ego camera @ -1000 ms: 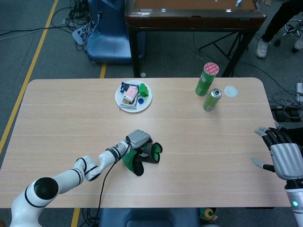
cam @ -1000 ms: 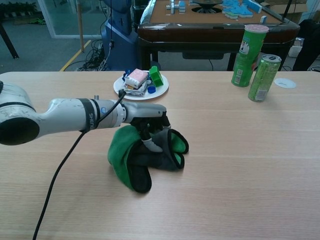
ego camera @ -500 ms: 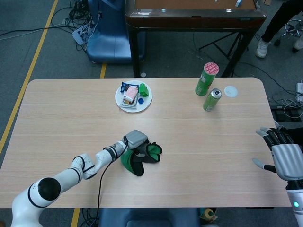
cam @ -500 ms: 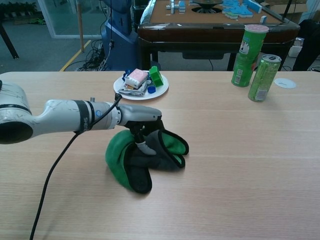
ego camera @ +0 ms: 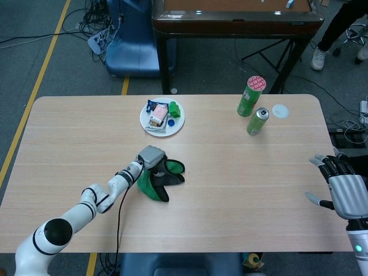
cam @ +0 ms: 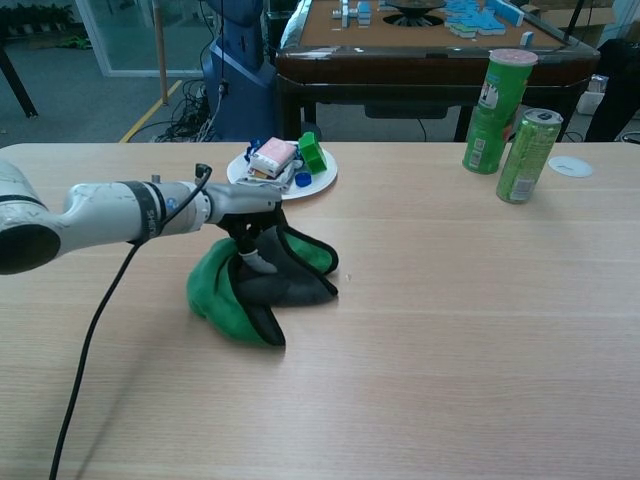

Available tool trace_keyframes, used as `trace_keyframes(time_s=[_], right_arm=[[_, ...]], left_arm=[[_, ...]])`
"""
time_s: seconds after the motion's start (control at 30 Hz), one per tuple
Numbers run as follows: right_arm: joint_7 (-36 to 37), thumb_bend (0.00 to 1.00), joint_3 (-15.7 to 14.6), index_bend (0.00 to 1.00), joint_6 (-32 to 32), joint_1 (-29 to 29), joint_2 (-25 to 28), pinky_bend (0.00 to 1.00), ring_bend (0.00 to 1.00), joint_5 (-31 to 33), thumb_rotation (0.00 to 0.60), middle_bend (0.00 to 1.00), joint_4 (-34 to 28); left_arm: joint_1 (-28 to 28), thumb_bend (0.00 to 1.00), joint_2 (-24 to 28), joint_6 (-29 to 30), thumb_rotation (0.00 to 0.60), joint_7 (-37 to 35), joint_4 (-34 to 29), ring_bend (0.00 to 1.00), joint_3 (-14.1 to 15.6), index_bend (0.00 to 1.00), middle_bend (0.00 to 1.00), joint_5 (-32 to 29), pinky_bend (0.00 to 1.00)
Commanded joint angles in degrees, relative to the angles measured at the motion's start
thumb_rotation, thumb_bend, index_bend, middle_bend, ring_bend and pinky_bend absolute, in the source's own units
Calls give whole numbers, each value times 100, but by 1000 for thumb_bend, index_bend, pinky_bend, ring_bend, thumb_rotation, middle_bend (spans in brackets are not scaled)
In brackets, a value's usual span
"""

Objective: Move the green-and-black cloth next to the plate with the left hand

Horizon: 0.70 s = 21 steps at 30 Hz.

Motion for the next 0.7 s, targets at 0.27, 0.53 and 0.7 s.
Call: trace_keyframes(time_s=[0.27,0.53,0.7], right_arm=[[-22,168,4,228,-4,0,13,217,169,21,600,223,-26],[-6,168,3,228,11,-12,16,217,169,32,600,223,-17],[24,169,2,228,11,-6,1,217,169,17,600,223,8]], left_arm=[[-215,234,-66,-73,600,-457,-499,708,-107,615,697,53,907],[-379,234,37,-54,600,-905,-1020,705,-19,614,696,265,904],[-454,234,118,-55,600,-1084,-1221,706,92,616,696,398,903]])
